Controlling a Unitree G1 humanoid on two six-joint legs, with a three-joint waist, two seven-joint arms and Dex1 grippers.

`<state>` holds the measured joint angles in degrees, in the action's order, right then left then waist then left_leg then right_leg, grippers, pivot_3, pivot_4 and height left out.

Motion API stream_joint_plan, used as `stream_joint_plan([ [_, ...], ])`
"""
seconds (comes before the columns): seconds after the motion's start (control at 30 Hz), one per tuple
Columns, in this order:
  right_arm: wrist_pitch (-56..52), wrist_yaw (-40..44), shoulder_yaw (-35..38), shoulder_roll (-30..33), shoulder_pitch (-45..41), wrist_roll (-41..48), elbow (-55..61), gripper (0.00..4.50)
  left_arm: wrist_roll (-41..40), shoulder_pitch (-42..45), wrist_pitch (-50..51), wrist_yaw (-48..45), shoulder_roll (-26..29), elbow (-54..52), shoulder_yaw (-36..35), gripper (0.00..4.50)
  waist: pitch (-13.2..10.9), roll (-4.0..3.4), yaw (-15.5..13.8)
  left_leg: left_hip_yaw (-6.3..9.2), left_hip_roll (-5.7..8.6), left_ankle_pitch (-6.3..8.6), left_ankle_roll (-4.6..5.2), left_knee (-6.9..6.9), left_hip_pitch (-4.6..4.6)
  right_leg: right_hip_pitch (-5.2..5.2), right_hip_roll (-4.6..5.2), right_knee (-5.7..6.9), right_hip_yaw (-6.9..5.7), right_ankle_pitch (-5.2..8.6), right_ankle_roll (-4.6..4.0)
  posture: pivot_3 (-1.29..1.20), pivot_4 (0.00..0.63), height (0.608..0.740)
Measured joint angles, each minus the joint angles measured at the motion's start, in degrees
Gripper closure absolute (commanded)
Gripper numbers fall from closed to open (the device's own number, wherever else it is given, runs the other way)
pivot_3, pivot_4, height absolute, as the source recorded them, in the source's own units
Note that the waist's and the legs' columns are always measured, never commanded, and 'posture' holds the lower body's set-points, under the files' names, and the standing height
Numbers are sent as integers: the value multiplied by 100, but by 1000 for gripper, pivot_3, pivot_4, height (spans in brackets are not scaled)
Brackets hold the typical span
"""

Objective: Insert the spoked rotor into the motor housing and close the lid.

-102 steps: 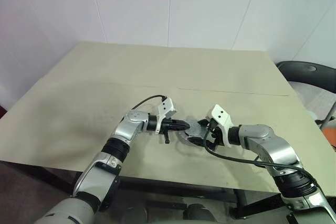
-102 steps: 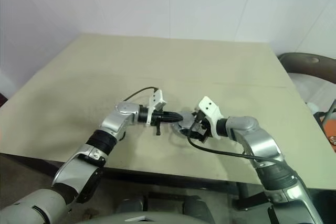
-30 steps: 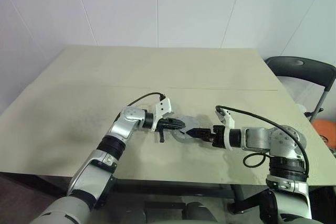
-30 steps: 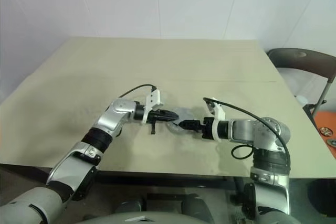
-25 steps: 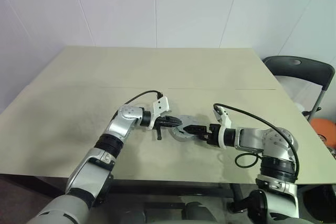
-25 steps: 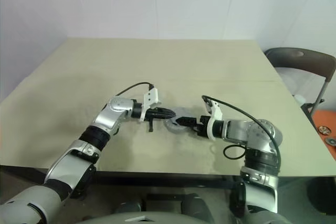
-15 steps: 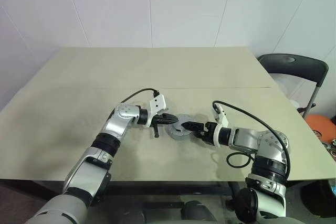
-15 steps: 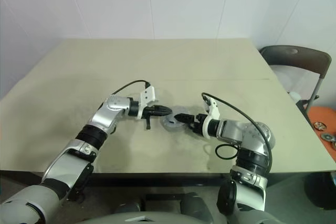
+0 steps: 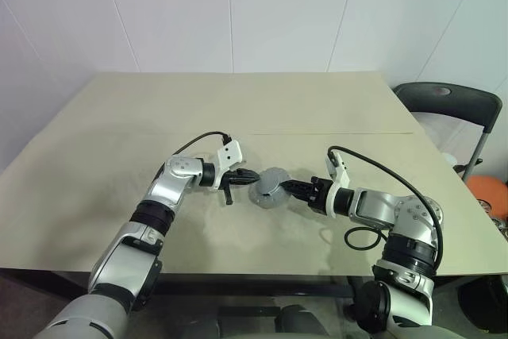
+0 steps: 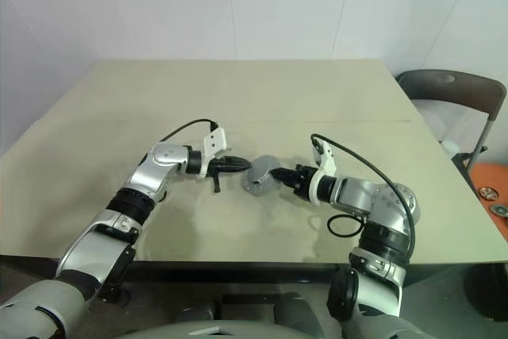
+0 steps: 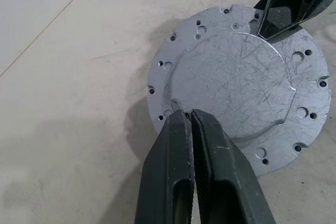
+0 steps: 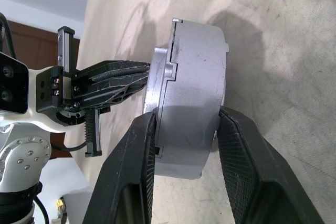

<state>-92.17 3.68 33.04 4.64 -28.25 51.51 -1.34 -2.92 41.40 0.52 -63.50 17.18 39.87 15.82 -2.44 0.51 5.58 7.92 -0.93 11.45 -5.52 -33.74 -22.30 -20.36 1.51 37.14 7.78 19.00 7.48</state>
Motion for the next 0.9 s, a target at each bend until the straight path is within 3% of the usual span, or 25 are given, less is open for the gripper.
stream_joint_plan([
  [0.13, 0, -1, 9, -7, 0, -2, 5, 3125, -3, -10, -9, 37, -24, 24, -45, 4277, 0, -1, 0, 0, 0, 0, 0, 0, 0, 0, 0, 0, 0, 0, 0, 0, 0, 740],
  [0.27, 2, 59, -9, -3, -2, -23, 76, 3126, -282, -64, 346, 285, -345, 281, -526, 4277, -12, -9, 1, 0, 0, 0, 0, 0, -23, -9, 0, 1, 0, 0, 1, 0, 0, 740],
  [0.43, 63, 167, -32, -121, -79, -29, 94, 3126, -1284, 78, 1617, 635, -779, 249, -1510, 4277, -17, -11, 18, 3, 0, -2, 2, 4, -105, -87, -4, 19, 0, -18, 23, 0, 0, 740],
  [0.6, 300, 241, -70, -260, -152, -29, -12, 3126, -1856, 69, 2688, 867, -507, -189, -2018, 4277, -22, -18, 1, 3, 2, -2, 2, 47, -112, -107, 1, 18, -3, -24, 11, 0, 0, 740],
  [0.73, 675, 268, -7, -256, -237, -29, -53, 3126, -2203, -69, 3250, 1197, -294, -220, -2543, 3333, -23, -18, -6, 6, 3, -3, 1, 52, -110, -105, 3, 15, -8, -24, 10, 0, 0, 740],
  [0.9, 1037, 320, -20, -294, -239, -28, -145, 3126, -2664, -157, 3950, 1589, -28, -355, -3137, 1663, -24, -19, -1, 8, 3, -6, -5, 51, -107, -103, 3, 19, -9, -25, 9, 0, 0, 740],
])
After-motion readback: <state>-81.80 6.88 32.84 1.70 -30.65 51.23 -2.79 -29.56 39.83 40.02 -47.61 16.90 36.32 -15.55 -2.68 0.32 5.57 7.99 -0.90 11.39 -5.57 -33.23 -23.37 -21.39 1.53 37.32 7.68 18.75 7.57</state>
